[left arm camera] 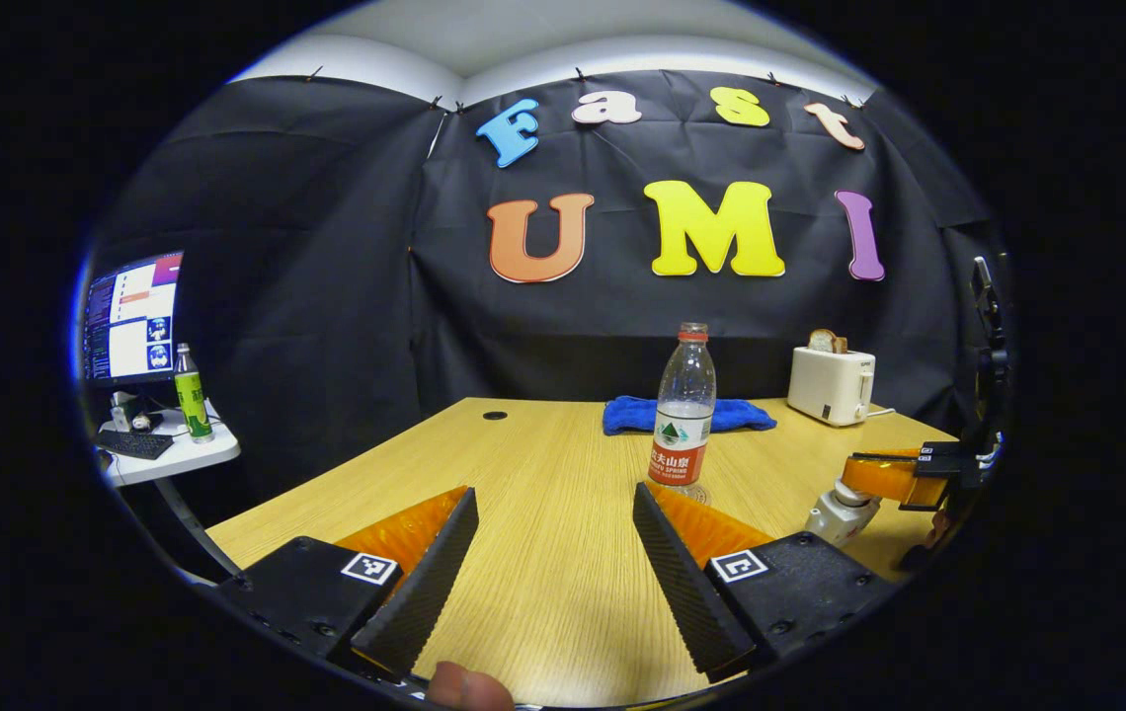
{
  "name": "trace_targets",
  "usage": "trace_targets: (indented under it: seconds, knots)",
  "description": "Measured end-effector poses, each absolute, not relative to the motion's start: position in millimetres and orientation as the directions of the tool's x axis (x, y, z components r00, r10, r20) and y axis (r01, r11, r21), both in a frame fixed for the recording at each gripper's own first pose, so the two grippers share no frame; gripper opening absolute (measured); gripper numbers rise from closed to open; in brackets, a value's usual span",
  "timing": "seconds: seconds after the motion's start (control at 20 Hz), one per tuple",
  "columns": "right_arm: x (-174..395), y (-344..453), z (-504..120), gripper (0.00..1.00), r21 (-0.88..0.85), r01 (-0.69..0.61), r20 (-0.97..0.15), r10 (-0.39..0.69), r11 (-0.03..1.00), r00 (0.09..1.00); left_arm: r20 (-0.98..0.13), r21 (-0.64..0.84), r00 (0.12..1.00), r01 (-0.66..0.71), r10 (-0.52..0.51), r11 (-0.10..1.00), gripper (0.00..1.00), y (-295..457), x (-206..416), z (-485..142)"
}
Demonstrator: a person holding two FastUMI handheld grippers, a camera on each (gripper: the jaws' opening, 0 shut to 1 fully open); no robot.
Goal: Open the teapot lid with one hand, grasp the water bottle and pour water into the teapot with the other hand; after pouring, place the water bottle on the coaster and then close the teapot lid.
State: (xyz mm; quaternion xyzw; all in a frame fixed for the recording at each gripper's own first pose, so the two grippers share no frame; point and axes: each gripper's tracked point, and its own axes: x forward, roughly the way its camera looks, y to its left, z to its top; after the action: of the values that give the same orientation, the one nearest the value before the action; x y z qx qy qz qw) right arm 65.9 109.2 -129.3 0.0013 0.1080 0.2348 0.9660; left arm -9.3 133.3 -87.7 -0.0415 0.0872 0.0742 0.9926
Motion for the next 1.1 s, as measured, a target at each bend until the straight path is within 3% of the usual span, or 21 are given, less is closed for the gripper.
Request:
trace_targets:
  seconds: [0.3, 0.5, 0.65, 0.75, 0.9, 1.0, 1.05, 1.1]
  knots:
    - [65, 107, -140, 0.0, 0.059, -0.443, -0.225, 0.444, 0.895, 0.867, -0.165, -0.057, 0.979, -0.131, 0.12, 0.99, 0.99, 122, -8, -80]
    - [65, 103, -132, 0.12, 0.066, -0.422, -0.197, 0.426, 0.904, 0.883, -0.151, -0.054, 0.981, -0.132, 0.123, 0.99, 0.99, 114, -11, -73]
    - [65, 90, -114, 0.82, 0.103, -0.375, -0.153, 0.387, 0.921, 0.909, -0.141, -0.073, 0.984, -0.119, 0.108, 0.99, 0.99, 96, -11, -64]
    - [60, 73, -93, 0.96, 0.097, -0.33, -0.113, 0.34, 0.939, 0.934, -0.119, -0.087, 0.988, -0.112, 0.101, 0.99, 0.99, 80, -11, -54]
    - [42, 40, -55, 0.99, 0.042, -0.264, -0.036, 0.266, 0.964, 0.963, -0.084, -0.097, 0.995, -0.069, 0.06, 0.993, 0.99, 49, -8, -40]
    - [27, 13, -30, 0.94, 0.003, -0.207, 0.015, 0.207, 0.978, 0.978, -0.047, -0.074, 0.998, -0.04, 0.037, 0.996, 0.99, 33, -6, -26]
    - [19, 1, -17, 1.0, -0.008, -0.173, 0.041, 0.174, 0.985, 0.984, -0.032, -0.068, 0.999, -0.027, 0.025, 0.997, 0.99, 24, -7, -19]
    - [11, -13, -6, 0.94, -0.011, -0.137, 0.068, 0.137, 0.991, 0.988, -0.021, -0.07, 1.0, -0.01, 0.009, 0.997, 0.99, 12, -8, -14]
